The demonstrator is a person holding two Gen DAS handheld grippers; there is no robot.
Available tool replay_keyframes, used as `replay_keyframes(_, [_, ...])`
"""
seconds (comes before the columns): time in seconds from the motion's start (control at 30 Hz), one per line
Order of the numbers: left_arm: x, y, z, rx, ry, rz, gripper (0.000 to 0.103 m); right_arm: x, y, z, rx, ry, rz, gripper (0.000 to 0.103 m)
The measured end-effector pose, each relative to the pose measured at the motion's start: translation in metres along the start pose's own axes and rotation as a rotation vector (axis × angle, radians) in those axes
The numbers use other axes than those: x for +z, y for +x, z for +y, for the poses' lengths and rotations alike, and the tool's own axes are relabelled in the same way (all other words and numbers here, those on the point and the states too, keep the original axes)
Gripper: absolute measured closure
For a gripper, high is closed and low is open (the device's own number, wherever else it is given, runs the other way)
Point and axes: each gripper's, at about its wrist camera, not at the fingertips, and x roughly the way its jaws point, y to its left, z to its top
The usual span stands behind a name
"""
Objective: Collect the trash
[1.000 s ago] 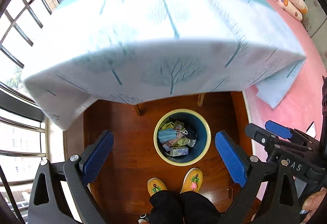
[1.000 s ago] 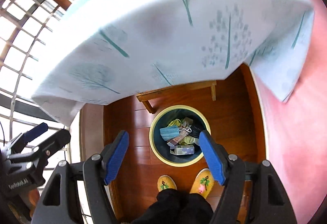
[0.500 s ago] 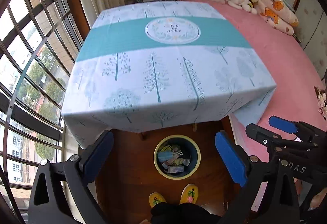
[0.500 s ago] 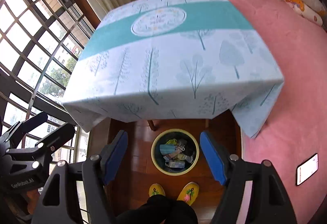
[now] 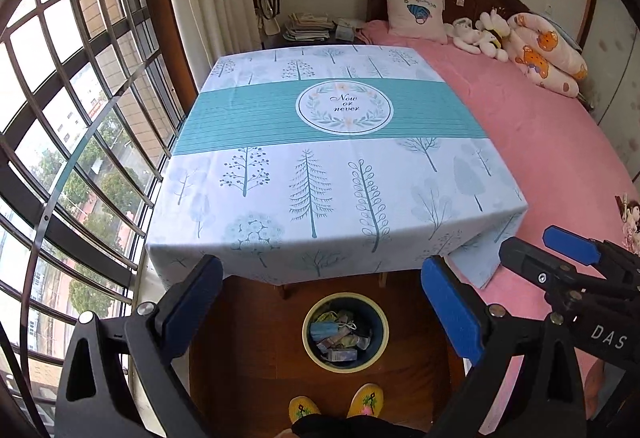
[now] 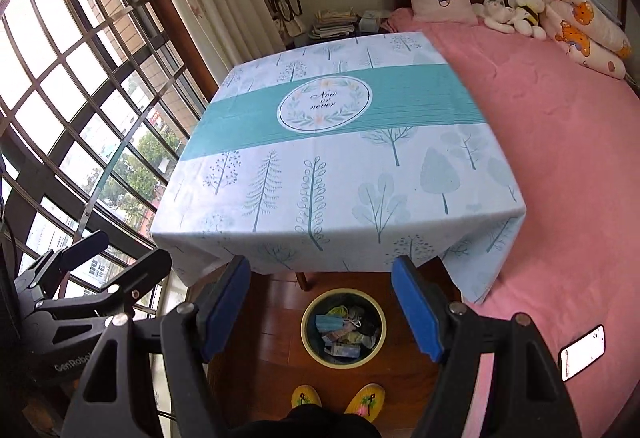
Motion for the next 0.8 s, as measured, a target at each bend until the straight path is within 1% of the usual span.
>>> replay_keyframes(0.27, [-0.0026,-0.0036,0.0040,0.022,-0.041,-0.016,0.004,-0.0027,-0.0061,0.0031,-0.006,-0.028,-0.019,0.029])
replay_keyframes(0.47, [-0.0053,-0.0052,-0.0004,0.043,-0.023,-0.021,0.004,-0.0035,-0.0081,0.0007,-0.011,-0.029,-0.038,0.029])
replay_keyframes(0.8, [-0.0080,-0.0060,0.0018,0.050,-0.030,-0.021,0.004,-0.0053,-0.0078,0.0086,-0.020,-0.062,-0.042,0.029])
